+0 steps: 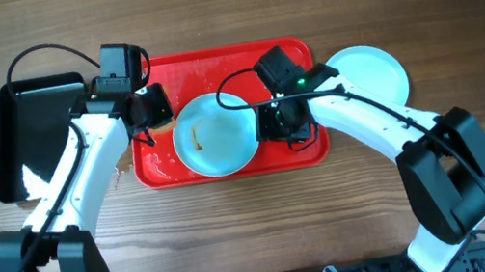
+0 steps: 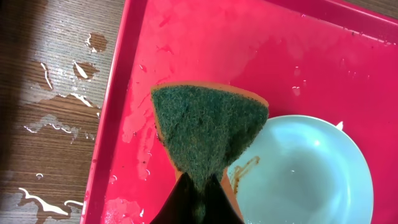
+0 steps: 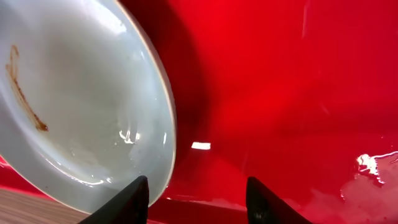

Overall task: Clean dirty plates on tray and stack at the side
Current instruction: 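Drag the last plate leftward on the tray with the right gripper, then bring the sponge in the left gripper onto the last plate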

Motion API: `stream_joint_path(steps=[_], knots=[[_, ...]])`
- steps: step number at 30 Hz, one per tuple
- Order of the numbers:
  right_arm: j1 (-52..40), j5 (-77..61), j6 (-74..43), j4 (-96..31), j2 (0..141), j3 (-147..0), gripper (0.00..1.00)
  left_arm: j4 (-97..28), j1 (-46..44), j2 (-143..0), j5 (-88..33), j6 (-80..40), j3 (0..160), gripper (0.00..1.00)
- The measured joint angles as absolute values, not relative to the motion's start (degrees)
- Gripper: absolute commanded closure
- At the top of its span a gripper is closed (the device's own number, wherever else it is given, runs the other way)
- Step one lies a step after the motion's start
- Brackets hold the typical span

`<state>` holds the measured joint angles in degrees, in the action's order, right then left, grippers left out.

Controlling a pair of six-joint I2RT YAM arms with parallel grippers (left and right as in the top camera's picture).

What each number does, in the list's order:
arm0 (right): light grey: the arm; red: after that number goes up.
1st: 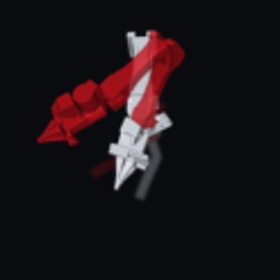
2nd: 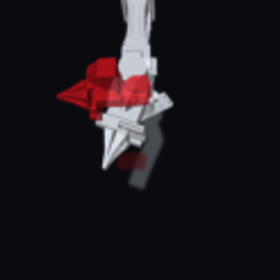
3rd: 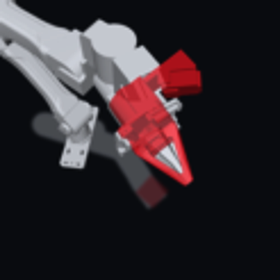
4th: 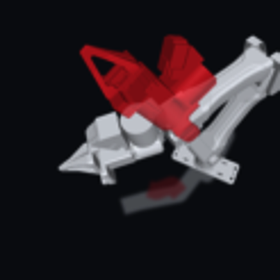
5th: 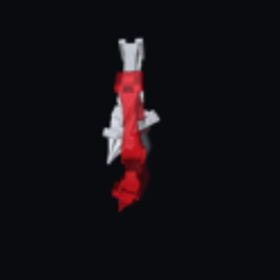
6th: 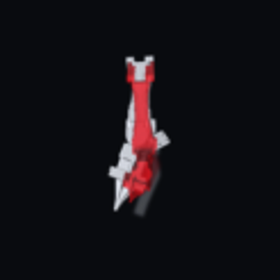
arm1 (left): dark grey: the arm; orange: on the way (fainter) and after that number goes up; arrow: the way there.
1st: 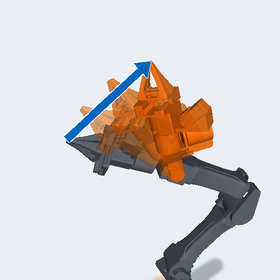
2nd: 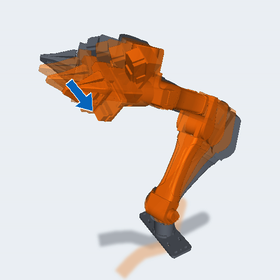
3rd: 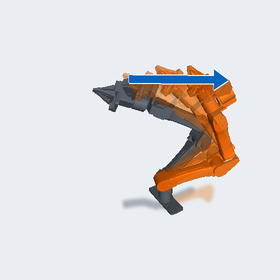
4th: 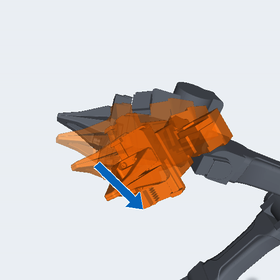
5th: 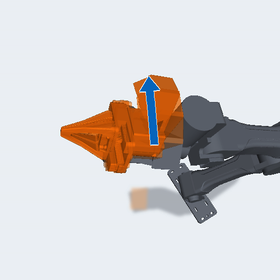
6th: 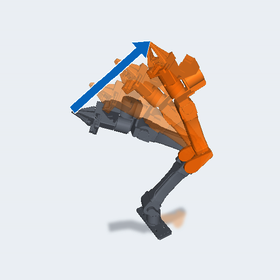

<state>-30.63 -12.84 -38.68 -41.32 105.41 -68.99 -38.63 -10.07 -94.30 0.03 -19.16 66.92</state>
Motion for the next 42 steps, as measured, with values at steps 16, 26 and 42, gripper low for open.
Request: stream_joint_path(steps=[16, 26, 42], knots=[[-32.29, -12.82, -38.22, -42.17, 105.41, -68.99, 0.38, -39.07, -10.07, -94.30, 0.03, -19.16, 66.92, 0.96], [-35.31, -6.87, -24.60, -32.71, 105.41, -68.99, 0.31, -39.07, -10.07, -94.30, 0.03, -19.16, 66.92, 0.96], [-33.23, -1.67, -21.32, -17.96, 109.60, -69.04, 0.56, -39.09, -10.07, -94.30, 0.03, -19.16, 66.94, 0.96]])
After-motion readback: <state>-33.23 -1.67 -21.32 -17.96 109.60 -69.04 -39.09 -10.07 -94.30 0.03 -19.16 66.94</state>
